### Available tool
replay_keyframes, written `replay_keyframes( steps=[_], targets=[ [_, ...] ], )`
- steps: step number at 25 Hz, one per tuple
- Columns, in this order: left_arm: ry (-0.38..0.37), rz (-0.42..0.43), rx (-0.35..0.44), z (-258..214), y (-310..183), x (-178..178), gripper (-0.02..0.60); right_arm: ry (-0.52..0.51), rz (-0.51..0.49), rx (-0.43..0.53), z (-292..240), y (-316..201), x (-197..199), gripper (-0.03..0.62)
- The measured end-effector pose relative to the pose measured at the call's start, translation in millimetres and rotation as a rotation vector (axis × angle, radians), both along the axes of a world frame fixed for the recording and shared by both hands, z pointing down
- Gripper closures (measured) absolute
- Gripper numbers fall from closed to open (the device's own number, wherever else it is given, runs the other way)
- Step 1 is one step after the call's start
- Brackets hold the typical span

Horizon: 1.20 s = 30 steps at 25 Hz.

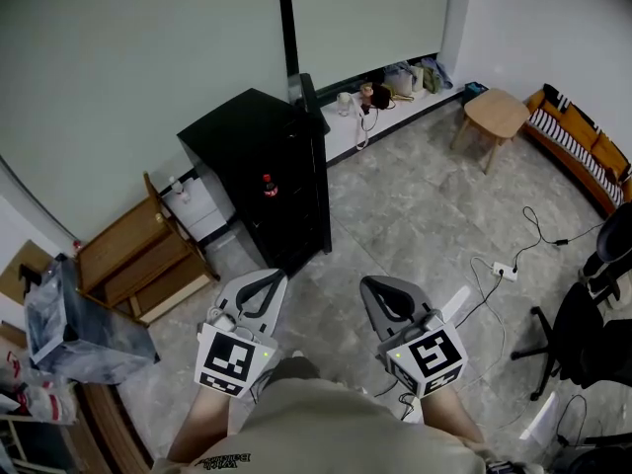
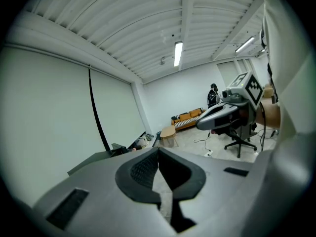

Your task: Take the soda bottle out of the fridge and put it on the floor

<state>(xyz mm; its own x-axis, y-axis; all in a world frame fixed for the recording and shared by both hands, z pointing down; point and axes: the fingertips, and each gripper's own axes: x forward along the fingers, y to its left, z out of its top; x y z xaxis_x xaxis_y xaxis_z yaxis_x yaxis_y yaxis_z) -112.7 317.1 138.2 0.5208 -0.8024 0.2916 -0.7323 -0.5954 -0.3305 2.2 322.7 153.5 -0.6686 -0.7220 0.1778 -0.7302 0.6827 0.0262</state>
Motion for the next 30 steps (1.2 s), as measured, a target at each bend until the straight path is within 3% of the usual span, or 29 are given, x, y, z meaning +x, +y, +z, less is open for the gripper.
replay_keyframes(
  steps=[12,17,30],
  targets=[
    [0.018,0.018,0.008,7.0,-28.2,15.6,0.575,0.004,0.026,-0.026,15.3,-28.6,13.1,0.597],
    [0.066,0.037,-0.002,9.4,-46.7,15.9,0.575,0.016,0.028,-0.036,22.8,-47.9,9.3,0.597],
    [0.031,0.025,-0.063,44.6,-154.3,-19.1,0.575,0.07,0.019,-0.07,37.5,-148.7,-31.8,0.597]
  ],
)
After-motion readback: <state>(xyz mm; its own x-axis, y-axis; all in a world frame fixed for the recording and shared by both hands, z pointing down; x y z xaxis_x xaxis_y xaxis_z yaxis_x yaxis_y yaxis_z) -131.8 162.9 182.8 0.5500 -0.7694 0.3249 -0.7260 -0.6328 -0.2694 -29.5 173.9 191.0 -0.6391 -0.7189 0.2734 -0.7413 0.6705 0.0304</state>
